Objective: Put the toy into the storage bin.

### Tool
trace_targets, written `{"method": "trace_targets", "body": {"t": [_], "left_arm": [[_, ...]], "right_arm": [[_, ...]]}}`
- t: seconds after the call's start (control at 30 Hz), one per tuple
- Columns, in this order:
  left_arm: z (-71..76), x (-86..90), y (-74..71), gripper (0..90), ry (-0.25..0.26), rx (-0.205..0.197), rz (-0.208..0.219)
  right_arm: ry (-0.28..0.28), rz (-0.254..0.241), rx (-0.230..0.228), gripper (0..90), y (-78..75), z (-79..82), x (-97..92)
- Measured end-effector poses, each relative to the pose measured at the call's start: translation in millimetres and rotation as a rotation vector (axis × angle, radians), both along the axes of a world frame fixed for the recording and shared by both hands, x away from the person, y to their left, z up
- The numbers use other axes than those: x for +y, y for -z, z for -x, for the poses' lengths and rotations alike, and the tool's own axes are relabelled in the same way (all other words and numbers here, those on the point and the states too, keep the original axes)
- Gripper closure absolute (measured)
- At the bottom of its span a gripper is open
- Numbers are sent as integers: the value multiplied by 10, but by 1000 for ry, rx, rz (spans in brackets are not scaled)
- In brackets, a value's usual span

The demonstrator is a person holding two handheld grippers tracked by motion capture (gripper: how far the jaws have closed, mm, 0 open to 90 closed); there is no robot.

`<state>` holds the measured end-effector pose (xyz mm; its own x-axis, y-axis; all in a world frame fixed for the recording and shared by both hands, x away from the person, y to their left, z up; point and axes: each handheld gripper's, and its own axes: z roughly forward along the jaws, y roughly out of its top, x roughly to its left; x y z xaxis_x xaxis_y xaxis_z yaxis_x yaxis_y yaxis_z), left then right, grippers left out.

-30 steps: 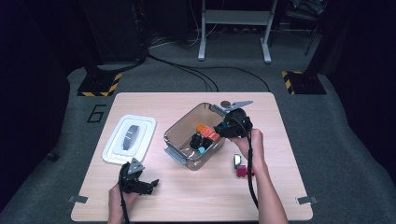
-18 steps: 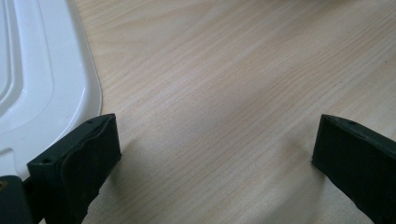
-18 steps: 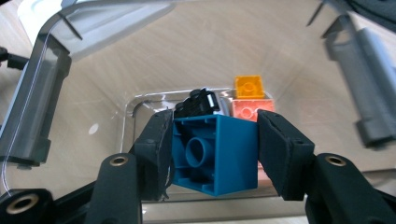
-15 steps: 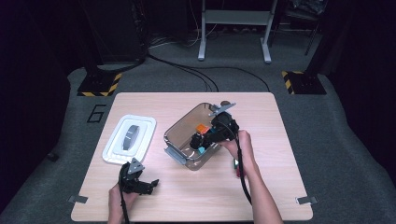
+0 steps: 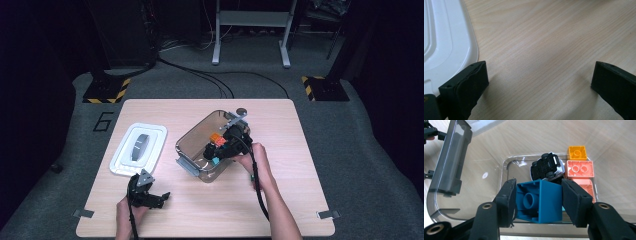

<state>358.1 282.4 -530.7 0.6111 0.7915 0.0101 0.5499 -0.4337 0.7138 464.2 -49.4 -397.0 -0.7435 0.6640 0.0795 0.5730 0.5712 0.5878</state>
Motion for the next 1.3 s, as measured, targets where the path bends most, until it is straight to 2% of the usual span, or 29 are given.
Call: {"method": "trace_targets", "body": {"t": [0.13,0.23,0.4,0.43,0.47,0.6,0.67,0.77,0.8,0.83,0.9,0.97,1.0,1.03,1.13,1.3], "left_arm": [[2,-3,2,9,-5,-2,2],[0,0,0,9,0,0,0],[1,-1,0,9,-2,1,1],[1,-1,1,9,-2,-2,0],[1,-1,1,9,-2,-2,0],[0,-1,2,9,-1,-2,2],[2,-2,0,9,-3,0,1],[1,-1,0,9,-2,0,1],[2,-2,1,9,-3,0,2],[2,-2,1,9,-3,0,2],[1,-2,1,9,-3,-2,0],[1,-1,0,9,-2,1,1],[2,-1,0,9,-3,1,1],[2,-1,0,9,-3,1,1],[2,-2,1,9,-3,0,3],[0,0,-1,9,-1,-2,-3]], "right_arm": [[0,7,13,449,2,9,9],[5,10,14,385,1,16,9],[22,-1,-22,273,-45,47,-28],[31,-16,-41,223,-85,75,-63],[31,-16,-41,223,-85,75,-63],[54,-40,-74,158,-171,142,-199],[59,-47,-82,155,-179,154,-225],[82,-63,-106,146,-194,214,-365],[95,-73,-115,138,-185,253,-464],[95,-73,-115,138,-185,253,-464],[125,-88,-130,127,-155,308,-608],[138,-87,-131,124,-140,328,-660],[166,-87,-133,117,-93,367,-779],[166,-87,-133,117,-93,367,-779],[199,-76,-119,105,-6,402,-903],[249,-60,-85,111,226,465,-1084]]}}
